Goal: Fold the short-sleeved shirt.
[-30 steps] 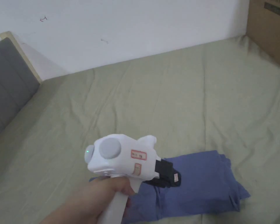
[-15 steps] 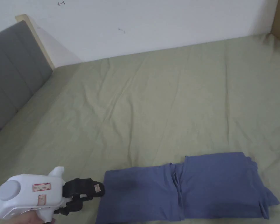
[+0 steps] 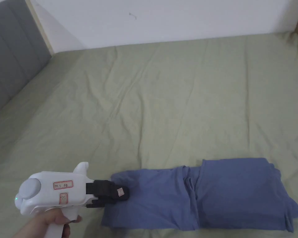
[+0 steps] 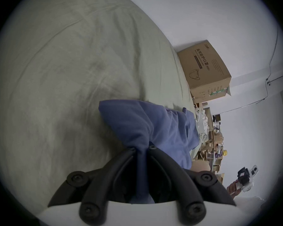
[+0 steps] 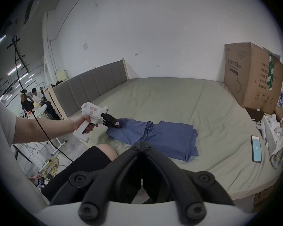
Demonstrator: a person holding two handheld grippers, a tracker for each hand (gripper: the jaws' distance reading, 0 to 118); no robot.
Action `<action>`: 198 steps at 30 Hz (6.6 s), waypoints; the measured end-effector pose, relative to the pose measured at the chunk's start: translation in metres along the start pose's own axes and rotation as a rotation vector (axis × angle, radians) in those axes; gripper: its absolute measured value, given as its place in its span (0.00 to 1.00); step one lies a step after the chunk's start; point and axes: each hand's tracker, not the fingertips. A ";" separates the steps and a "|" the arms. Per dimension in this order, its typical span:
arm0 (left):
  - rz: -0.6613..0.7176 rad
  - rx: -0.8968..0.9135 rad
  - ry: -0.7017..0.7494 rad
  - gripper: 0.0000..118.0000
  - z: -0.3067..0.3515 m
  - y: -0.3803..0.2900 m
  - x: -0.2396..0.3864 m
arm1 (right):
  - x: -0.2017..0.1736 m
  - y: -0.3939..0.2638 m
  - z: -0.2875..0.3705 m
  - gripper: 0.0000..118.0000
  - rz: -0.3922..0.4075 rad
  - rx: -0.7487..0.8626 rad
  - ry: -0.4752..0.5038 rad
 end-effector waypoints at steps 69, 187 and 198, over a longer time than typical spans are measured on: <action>-0.325 -0.130 0.251 0.03 -0.163 -0.025 0.202 | 0.018 -0.028 0.016 0.00 -0.046 0.004 0.046; -0.702 1.062 0.683 0.98 0.023 -0.204 0.270 | 0.048 -0.031 -0.010 1.00 0.074 0.475 -0.536; -0.761 1.041 0.691 0.98 0.015 -0.214 0.273 | 0.053 -0.033 -0.018 1.00 0.025 0.420 -0.488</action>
